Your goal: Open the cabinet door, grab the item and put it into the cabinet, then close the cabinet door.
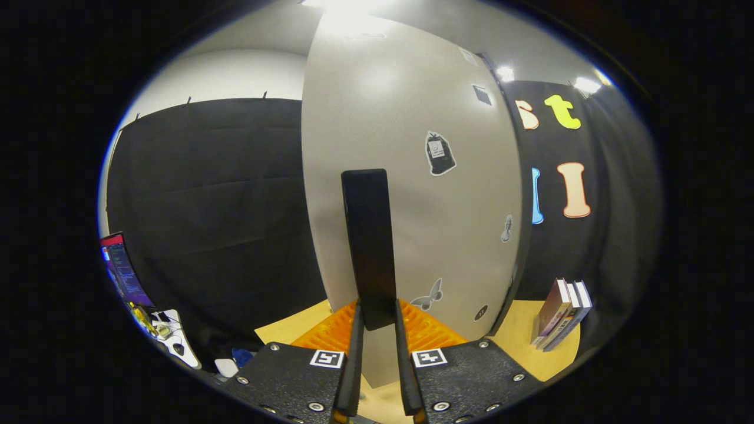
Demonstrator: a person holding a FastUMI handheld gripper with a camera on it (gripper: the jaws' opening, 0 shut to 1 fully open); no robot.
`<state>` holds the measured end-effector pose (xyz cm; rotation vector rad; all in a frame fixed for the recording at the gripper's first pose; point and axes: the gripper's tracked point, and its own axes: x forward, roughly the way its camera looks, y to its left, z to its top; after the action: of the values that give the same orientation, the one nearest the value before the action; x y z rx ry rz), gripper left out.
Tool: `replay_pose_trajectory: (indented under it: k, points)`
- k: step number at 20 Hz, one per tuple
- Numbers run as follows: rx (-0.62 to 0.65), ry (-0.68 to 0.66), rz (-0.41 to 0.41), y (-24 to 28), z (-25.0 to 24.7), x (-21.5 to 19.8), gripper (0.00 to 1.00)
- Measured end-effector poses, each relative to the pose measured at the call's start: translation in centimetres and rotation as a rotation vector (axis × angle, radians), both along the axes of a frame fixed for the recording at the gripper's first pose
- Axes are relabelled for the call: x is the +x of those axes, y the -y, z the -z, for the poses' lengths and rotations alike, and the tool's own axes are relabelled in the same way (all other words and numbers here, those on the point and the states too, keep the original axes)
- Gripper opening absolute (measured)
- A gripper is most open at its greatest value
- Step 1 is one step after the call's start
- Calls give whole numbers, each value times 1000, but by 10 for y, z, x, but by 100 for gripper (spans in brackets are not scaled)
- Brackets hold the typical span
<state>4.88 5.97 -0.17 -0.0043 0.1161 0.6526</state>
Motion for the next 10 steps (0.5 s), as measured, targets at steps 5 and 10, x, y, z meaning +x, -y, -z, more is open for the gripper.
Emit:
replay_pose_trajectory:
  k: [5,10]
  points:
    - [20,23,66,14,-1,1,27]
    - [61,8,174,33,-4,7,58]
